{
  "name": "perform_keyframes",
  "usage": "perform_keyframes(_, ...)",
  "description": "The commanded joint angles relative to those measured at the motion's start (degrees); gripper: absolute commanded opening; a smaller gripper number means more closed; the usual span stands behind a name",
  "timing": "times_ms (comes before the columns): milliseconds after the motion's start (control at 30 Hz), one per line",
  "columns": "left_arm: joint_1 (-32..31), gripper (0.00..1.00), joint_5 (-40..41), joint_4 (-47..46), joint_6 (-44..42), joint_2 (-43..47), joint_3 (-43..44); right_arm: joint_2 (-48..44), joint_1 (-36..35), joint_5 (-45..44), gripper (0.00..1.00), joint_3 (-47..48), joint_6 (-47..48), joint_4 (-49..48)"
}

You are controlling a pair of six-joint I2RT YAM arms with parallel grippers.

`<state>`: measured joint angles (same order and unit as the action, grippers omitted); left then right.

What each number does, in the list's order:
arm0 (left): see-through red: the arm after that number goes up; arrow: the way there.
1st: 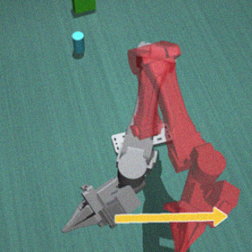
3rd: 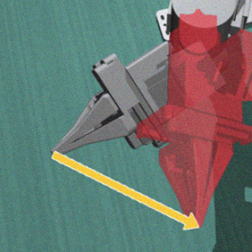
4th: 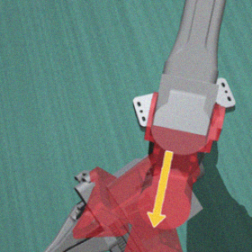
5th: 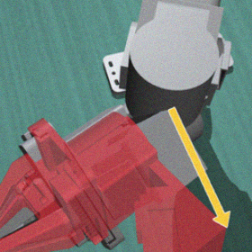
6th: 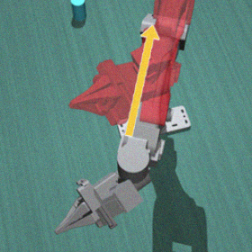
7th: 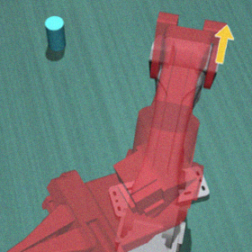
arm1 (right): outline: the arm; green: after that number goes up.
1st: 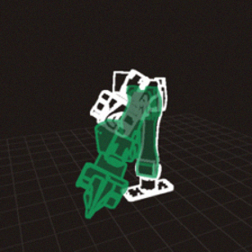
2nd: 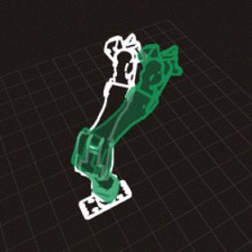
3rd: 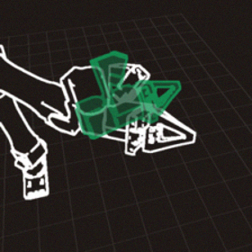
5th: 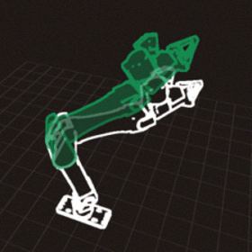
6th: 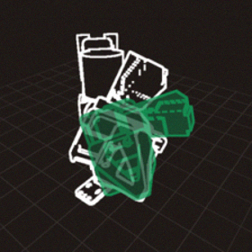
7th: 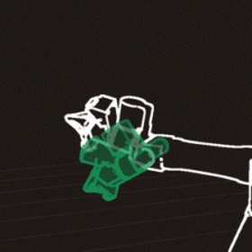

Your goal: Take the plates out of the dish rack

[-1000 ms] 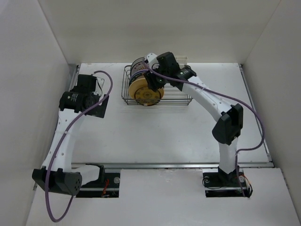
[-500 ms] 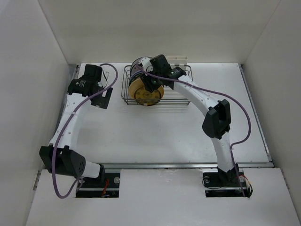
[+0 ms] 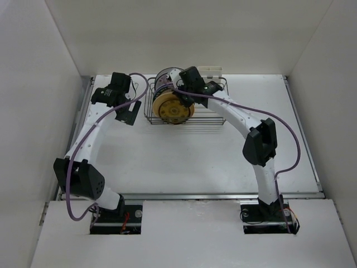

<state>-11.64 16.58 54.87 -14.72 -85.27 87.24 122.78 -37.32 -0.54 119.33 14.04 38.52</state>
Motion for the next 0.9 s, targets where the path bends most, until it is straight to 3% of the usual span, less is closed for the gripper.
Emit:
perform_keyframes(0, -1.11, 1.00, -0.58, -0.39, 2.41, -0.95, 4.51, -6.76, -0.12, -8.06, 0.00, 0.47, 0.10, -4.77)
perform_keyframes(233, -1.11, 1.00, -1.20, -0.90, 4.88, -2.26, 5.75, -14.92, -0.65, -13.26, 0.00, 1.88, -1.63, -7.40)
perform_keyframes(400, -1.11, 1.00, -1.89, -1.96, 5.93, -1.21, 5.75, -22.57, -0.65, -6.96, 0.00, -2.51, -8.58, -5.66)
perform_keyframes(533, -1.63, 1.00, -4.09, -5.29, 4.53, -1.21, 5.75, -28.38, -0.65, 1.46, 0.00, -11.99, -13.86, -1.88)
perform_keyframes(667, -2.77, 1.00, -8.13, -8.98, 1.28, -1.21, 5.75, -32.95, 0.22, 10.68, 0.00, -29.62, -18.78, -0.82)
perform_keyframes(800, -3.48, 0.94, -13.32, -9.70, -1.36, -4.98, 8.81, -34.63, 2.42, 24.51, 0.00, -44.13, -25.19, -11.24)
perform_keyframes(867, -4.00, 0.85, -16.73, -10.22, -3.11, -7.26, 10.13, -33.76, 3.12, 27.33, 0.00, -47.94, -28.27, -14.43)
